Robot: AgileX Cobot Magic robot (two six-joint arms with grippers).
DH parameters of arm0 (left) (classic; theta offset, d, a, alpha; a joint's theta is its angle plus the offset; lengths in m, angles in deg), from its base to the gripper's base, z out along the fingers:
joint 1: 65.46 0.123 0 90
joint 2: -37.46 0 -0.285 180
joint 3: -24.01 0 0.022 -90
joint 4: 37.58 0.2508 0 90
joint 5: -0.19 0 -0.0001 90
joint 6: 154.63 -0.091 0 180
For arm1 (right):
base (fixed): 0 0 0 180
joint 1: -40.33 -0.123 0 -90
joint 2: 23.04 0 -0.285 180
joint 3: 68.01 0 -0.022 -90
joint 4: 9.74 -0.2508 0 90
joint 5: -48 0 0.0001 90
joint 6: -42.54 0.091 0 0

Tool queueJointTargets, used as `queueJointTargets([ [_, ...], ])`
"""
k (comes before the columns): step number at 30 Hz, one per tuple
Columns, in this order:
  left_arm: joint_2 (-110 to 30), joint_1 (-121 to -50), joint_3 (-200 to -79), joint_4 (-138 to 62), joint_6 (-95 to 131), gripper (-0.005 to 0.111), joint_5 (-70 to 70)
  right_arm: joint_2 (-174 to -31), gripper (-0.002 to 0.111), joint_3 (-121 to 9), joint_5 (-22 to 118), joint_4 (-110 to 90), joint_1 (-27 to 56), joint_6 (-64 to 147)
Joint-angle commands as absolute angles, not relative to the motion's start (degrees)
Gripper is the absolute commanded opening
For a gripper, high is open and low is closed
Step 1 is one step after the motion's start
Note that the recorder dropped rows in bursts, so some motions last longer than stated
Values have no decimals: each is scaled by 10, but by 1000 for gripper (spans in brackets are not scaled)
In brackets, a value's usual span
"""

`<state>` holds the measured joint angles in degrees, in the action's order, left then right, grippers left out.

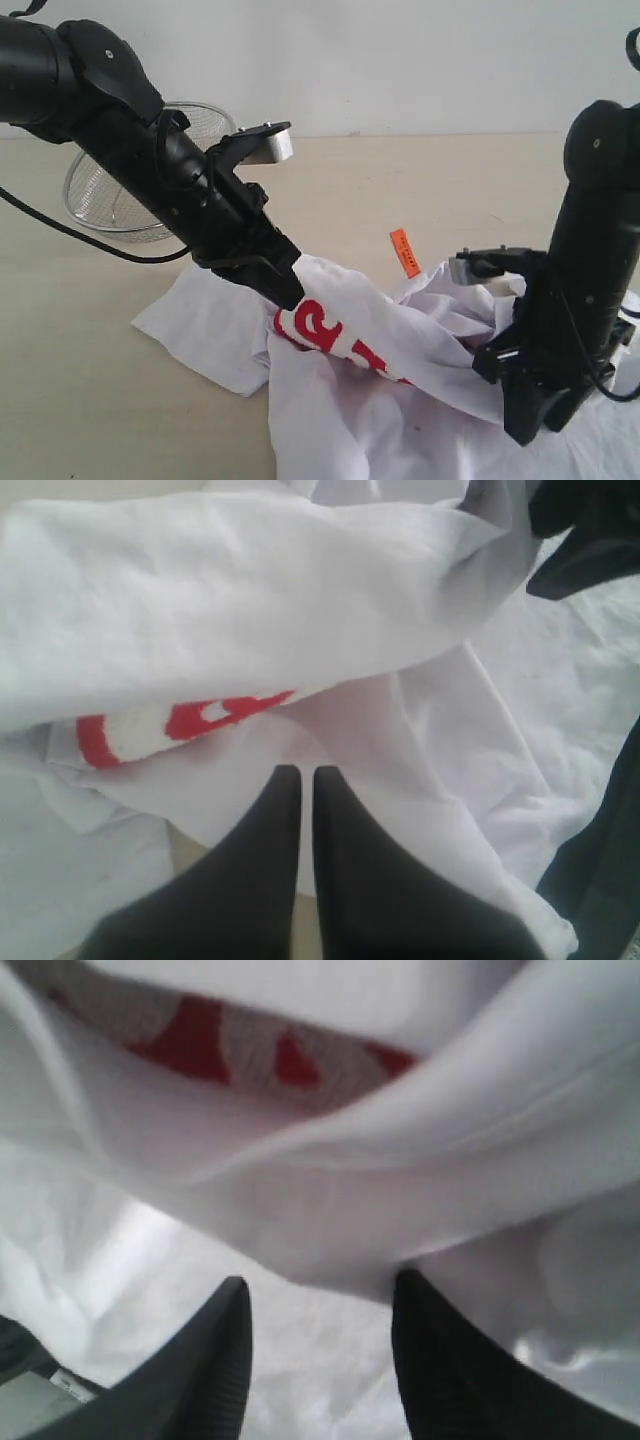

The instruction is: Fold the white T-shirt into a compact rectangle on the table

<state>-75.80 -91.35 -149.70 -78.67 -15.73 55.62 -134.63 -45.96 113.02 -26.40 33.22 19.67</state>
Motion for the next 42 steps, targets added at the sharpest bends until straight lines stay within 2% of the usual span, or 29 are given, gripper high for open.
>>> queueJointTargets([
  [1, -749, -914, -1498, -789, -159, 4, 556, -1295, 39, -441, 1126, -261, 323, 218],
  [3, -749, -914, -1498, -784, -162, 4, 558, -1241, 39, -441, 1134, -261, 323, 226],
  [6, -749, -914, -1498, -792, -162, 4, 536, -1167, 39, -442, 997, -248, 323, 248],
  [10, -750, -914, -1529, -802, -166, 4, 486, -1223, 39, -489, 938, -249, 323, 255],
  [15, -820, -914, -1596, -799, -184, 4, 476, -1309, 39, -497, 964, -257, 323, 266],
  [22, -867, -914, -1598, -801, -191, 4, 530, -1267, 39, -448, 1024, -250, 323, 268],
  [33, -863, -915, -1539, -830, -184, 4, 645, -1222, 39, -379, 1057, -242, 323, 287],
  [42, -806, -915, -1456, -838, -201, 4, 638, -1185, 39, -377, 1032, -252, 323, 277],
])
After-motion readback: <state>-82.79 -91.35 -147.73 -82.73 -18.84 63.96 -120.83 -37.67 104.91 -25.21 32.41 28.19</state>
